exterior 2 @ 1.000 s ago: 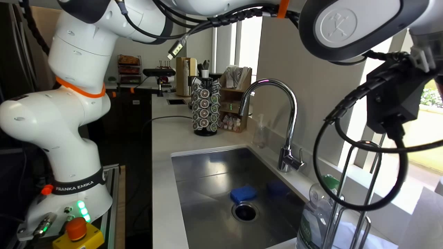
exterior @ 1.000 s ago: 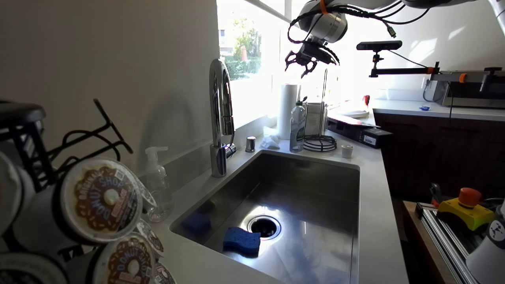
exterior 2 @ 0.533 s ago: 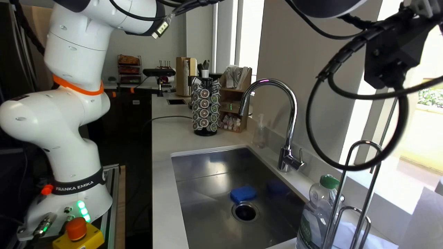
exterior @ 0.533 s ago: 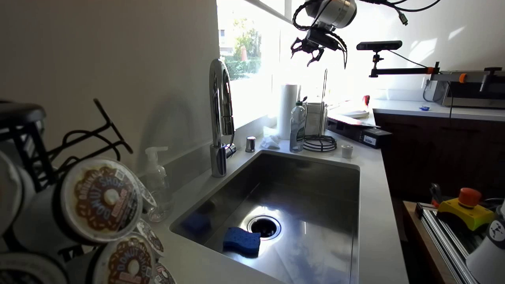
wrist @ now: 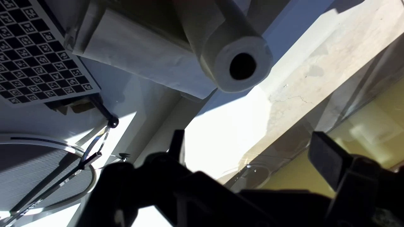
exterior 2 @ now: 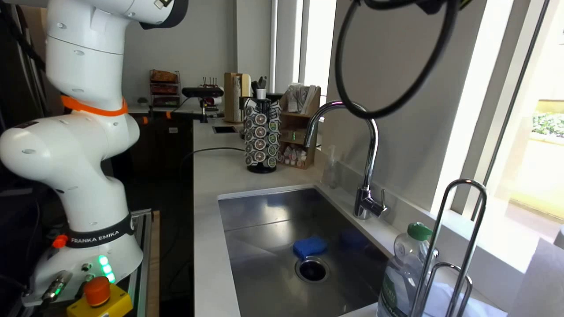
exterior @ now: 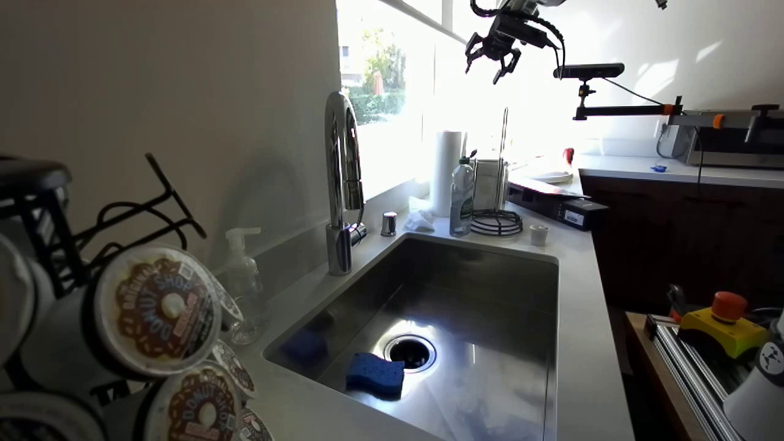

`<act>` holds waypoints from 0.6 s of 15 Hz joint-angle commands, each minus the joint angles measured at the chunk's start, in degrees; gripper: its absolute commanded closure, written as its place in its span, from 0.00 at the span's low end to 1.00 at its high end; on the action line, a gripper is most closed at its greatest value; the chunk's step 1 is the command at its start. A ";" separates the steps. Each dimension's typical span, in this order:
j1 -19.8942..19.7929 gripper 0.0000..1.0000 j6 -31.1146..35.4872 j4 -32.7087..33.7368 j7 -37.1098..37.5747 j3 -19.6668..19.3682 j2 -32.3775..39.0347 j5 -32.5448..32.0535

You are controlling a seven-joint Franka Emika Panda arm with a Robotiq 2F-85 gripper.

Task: Remove the paper towel from the paper towel holder

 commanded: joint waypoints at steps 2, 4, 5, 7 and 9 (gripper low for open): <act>1.23 0.00 -5.82 -5.47 1.24 -0.94 -7.12 -6.06; 0.75 0.00 -8.16 -6.24 0.99 -0.77 -8.82 -7.80; 0.83 0.00 -8.76 -7.01 1.07 -0.95 -9.79 -8.69; 0.94 0.00 -10.40 -8.58 0.41 -1.12 -11.58 -9.94; 1.10 0.00 -10.97 -10.37 -0.85 -1.19 -13.35 -11.05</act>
